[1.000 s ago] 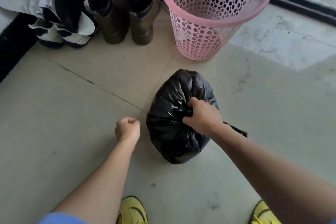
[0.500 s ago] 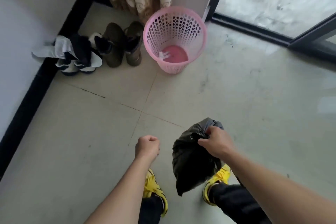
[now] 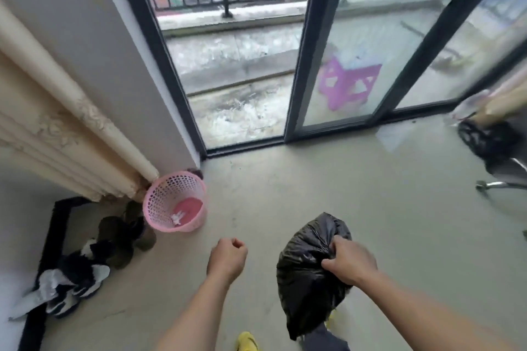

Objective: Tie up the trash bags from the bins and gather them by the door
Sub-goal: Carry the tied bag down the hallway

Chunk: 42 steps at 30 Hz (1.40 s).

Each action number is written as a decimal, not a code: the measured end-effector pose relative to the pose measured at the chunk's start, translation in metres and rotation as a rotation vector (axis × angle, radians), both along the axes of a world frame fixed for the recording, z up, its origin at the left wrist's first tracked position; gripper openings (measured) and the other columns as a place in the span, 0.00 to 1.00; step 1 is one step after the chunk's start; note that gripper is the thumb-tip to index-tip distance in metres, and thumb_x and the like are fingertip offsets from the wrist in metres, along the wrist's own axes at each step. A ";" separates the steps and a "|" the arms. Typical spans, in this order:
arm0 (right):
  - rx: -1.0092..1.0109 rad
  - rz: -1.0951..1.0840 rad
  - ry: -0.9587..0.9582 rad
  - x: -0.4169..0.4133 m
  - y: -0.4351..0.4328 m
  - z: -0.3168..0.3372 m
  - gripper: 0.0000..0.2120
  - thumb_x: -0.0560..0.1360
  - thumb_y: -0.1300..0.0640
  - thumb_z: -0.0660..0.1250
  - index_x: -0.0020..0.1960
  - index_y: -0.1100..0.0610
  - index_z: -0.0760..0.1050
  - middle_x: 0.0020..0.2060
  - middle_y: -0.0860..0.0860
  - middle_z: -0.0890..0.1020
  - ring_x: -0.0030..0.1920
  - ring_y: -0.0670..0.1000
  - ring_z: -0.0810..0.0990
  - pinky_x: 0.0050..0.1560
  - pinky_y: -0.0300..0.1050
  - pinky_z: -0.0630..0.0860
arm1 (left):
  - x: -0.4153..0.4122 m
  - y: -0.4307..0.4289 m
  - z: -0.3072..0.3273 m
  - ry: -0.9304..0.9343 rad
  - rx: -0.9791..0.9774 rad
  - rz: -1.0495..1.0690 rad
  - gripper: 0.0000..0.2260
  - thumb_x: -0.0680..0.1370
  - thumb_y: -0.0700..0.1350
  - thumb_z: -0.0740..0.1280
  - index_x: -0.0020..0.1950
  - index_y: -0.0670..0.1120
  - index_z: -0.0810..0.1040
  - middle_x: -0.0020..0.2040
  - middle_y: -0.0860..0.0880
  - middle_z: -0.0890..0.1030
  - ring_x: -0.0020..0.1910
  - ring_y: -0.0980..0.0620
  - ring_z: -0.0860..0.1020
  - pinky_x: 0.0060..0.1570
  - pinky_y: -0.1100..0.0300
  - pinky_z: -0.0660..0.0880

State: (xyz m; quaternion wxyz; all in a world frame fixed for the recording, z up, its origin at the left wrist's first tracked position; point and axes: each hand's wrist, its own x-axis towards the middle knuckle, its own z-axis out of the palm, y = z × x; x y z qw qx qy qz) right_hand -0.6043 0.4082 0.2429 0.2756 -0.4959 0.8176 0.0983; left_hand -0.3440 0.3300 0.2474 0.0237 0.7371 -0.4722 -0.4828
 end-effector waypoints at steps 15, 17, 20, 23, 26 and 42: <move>-0.145 -0.646 0.005 -0.295 0.275 0.160 0.21 0.66 0.44 0.68 0.57 0.49 0.72 0.56 0.50 0.78 0.56 0.55 0.78 0.47 0.44 0.69 | -0.375 0.113 0.180 -0.095 -0.265 -1.017 0.07 0.74 0.43 0.64 0.47 0.44 0.80 0.41 0.46 0.81 0.40 0.46 0.80 0.44 0.56 0.79; -0.155 -0.736 0.004 -0.338 0.331 0.175 0.20 0.66 0.45 0.69 0.56 0.49 0.73 0.55 0.50 0.78 0.55 0.55 0.78 0.47 0.44 0.69 | -0.440 0.152 0.192 -0.054 -0.271 -1.111 0.05 0.73 0.41 0.65 0.44 0.43 0.80 0.36 0.46 0.80 0.36 0.46 0.78 0.44 0.53 0.80; -0.177 -0.865 0.047 -0.394 0.408 0.198 0.18 0.64 0.45 0.69 0.52 0.49 0.73 0.53 0.50 0.79 0.52 0.54 0.78 0.45 0.44 0.69 | -0.525 0.209 0.216 -0.003 -0.298 -1.285 0.04 0.73 0.40 0.65 0.43 0.43 0.79 0.33 0.45 0.79 0.34 0.46 0.77 0.41 0.53 0.79; -0.201 -0.992 0.093 -0.441 0.478 0.218 0.18 0.64 0.44 0.70 0.51 0.49 0.74 0.52 0.50 0.80 0.49 0.54 0.77 0.44 0.44 0.69 | -0.603 0.260 0.238 0.005 -0.345 -1.462 0.09 0.74 0.41 0.65 0.50 0.37 0.80 0.40 0.40 0.80 0.45 0.39 0.82 0.44 0.53 0.78; -0.224 -1.114 0.139 -0.485 0.547 0.233 0.20 0.64 0.44 0.70 0.54 0.49 0.74 0.53 0.50 0.79 0.52 0.55 0.79 0.45 0.44 0.70 | -0.679 0.311 0.252 -0.025 -0.411 -1.641 0.12 0.76 0.41 0.63 0.55 0.36 0.79 0.46 0.40 0.78 0.54 0.36 0.80 0.53 0.50 0.78; -0.224 -1.761 0.274 -0.657 0.882 0.260 0.17 0.66 0.46 0.69 0.52 0.52 0.75 0.42 0.46 0.79 0.42 0.49 0.78 0.39 0.44 0.72 | -1.075 0.639 0.253 0.070 -0.622 -2.282 0.07 0.75 0.46 0.66 0.51 0.47 0.79 0.56 0.46 0.81 0.56 0.46 0.78 0.47 0.60 0.72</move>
